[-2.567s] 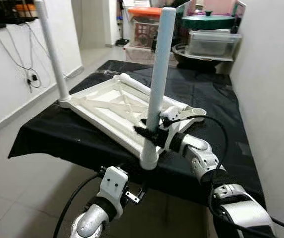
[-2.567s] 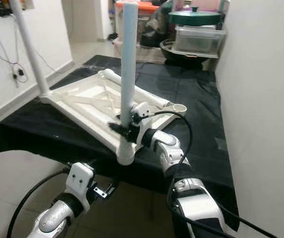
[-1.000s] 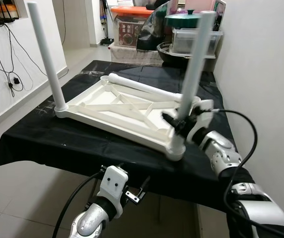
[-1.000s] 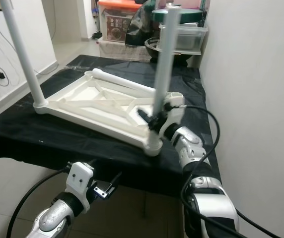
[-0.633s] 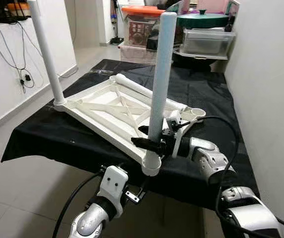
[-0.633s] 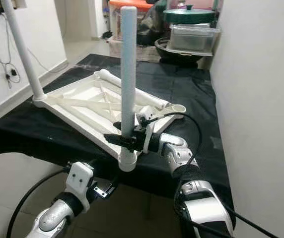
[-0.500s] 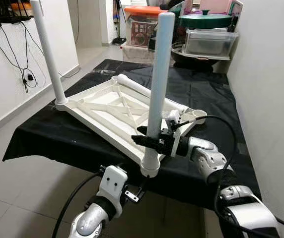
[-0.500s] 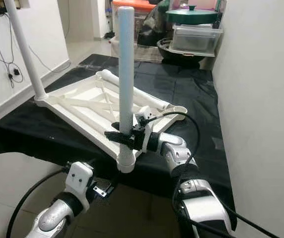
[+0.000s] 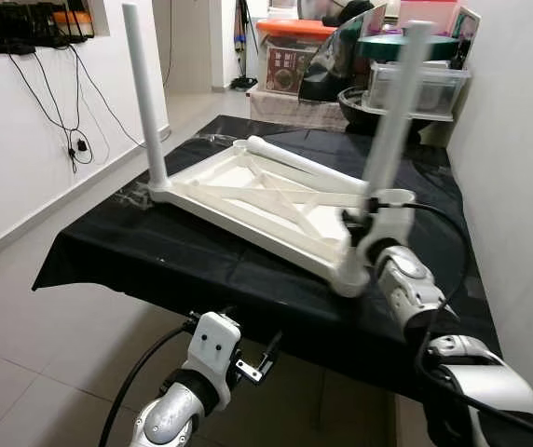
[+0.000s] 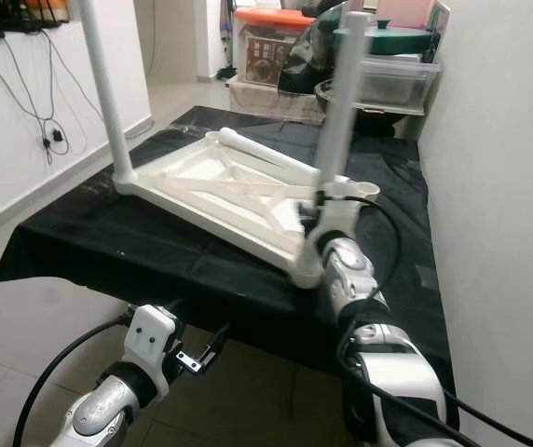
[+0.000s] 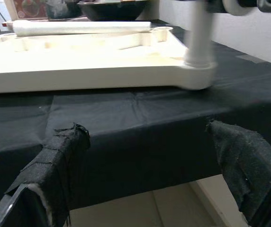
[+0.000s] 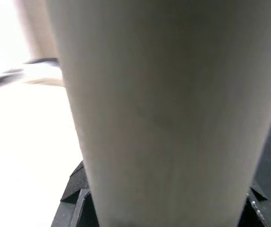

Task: Building children table

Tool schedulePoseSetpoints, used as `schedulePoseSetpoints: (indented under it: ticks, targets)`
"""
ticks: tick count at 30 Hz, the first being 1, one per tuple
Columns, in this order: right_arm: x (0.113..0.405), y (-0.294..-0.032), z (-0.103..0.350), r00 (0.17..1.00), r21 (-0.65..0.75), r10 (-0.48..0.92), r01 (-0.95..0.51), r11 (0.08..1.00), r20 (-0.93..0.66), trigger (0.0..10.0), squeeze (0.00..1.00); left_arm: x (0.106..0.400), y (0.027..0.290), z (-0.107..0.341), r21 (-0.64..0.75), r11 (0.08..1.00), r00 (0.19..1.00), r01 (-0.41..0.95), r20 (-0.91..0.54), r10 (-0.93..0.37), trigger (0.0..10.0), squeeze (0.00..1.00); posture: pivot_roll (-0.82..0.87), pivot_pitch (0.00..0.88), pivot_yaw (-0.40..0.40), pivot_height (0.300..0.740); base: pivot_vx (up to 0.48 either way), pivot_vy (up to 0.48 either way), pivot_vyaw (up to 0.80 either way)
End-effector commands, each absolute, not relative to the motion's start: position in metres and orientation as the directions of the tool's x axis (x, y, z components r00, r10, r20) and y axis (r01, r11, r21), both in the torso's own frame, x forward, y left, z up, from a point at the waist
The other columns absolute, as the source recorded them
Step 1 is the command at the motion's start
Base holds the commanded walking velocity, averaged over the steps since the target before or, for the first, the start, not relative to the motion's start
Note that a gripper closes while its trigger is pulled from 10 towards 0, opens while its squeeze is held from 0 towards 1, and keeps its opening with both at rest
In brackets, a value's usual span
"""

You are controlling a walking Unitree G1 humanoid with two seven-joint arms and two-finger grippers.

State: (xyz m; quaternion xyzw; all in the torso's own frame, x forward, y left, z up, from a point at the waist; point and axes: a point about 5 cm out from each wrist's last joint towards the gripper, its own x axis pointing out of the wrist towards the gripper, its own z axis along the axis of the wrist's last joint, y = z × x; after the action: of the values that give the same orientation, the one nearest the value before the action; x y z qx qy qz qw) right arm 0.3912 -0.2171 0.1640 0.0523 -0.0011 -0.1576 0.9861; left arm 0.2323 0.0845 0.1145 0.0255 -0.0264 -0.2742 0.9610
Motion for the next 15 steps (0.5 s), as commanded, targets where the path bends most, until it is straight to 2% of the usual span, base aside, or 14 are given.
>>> schedulePoseSetpoints:
  ticks: [1,2,6,8,10,11,12,13,15]
  targets:
    - [0.378,-0.242,0.147,0.842,0.126,-0.53,0.539,0.833,-0.1,0.0,0.0,0.232,0.086,0.11,0.059,0.849,0.85,0.525,0.016,-0.526,10.0,0.0,0.21,0.0,-0.057,0.74,0.0,0.0,0.0]
    - [0.37,-0.243,0.139,0.747,0.128,-0.651,0.664,0.737,-0.13,0.0,0.0,0.232,0.086,0.11,0.061,0.849,0.85,0.525,0.016,-0.527,10.0,0.0,0.21,0.0,-0.057,0.74,0.0,0.0,0.0]
    - [0.368,-0.235,0.134,0.72,0.136,-0.676,0.694,0.707,-0.155,0.0,0.0,0.232,0.086,0.11,0.062,0.849,0.85,0.525,0.016,-0.527,10.0,0.0,0.21,0.0,-0.055,0.74,0.0,0.0,0.0]
    - [0.374,-0.214,0.134,0.772,0.186,-0.613,0.636,0.749,-0.169,10.0,0.0,0.232,0.086,0.11,0.062,0.848,0.849,0.527,0.014,-0.528,10.0,0.0,0.21,0.0,-0.054,0.74,0.0,0.0,0.0]
    - [0.377,-0.205,0.135,0.805,0.205,-0.575,0.594,0.778,-0.15,10.0,0.0,0.232,0.086,0.109,0.062,0.848,0.849,0.527,0.013,-0.529,10.0,0.0,0.21,0.0,-0.053,0.74,0.0,0.0,0.0]
    - [0.379,-0.199,0.137,0.836,0.222,-0.533,0.548,0.806,-0.128,10.0,0.44,0.232,0.086,0.109,0.062,0.847,0.848,0.528,0.013,-0.529,10.0,0.0,0.21,0.0,-0.059,0.74,0.0,0.0,0.0]
    - [0.381,-0.193,0.14,0.86,0.243,-0.5,0.509,0.825,-0.105,10.0,1.0,0.231,0.086,0.109,0.061,0.847,0.848,0.528,0.012,-0.529,10.0,0.0,0.21,0.0,-0.059,0.74,0.0,0.0,0.0]
    - [0.383,-0.187,0.143,0.891,0.242,-0.448,0.451,0.859,-0.071,10.0,1.0,0.231,0.086,0.109,0.061,0.848,0.849,0.527,0.012,-0.529,10.0,0.0,0.21,0.0,-0.059,0.74,0.0,0.0,0.0]
    - [0.384,-0.182,0.145,0.901,0.233,-0.43,0.429,0.872,-0.052,10.0,1.0,0.231,0.086,0.109,0.061,0.848,0.849,0.527,0.012,-0.528,10.0,0.0,0.21,0.0,-0.059,0.74,0.0,0.0,0.0]
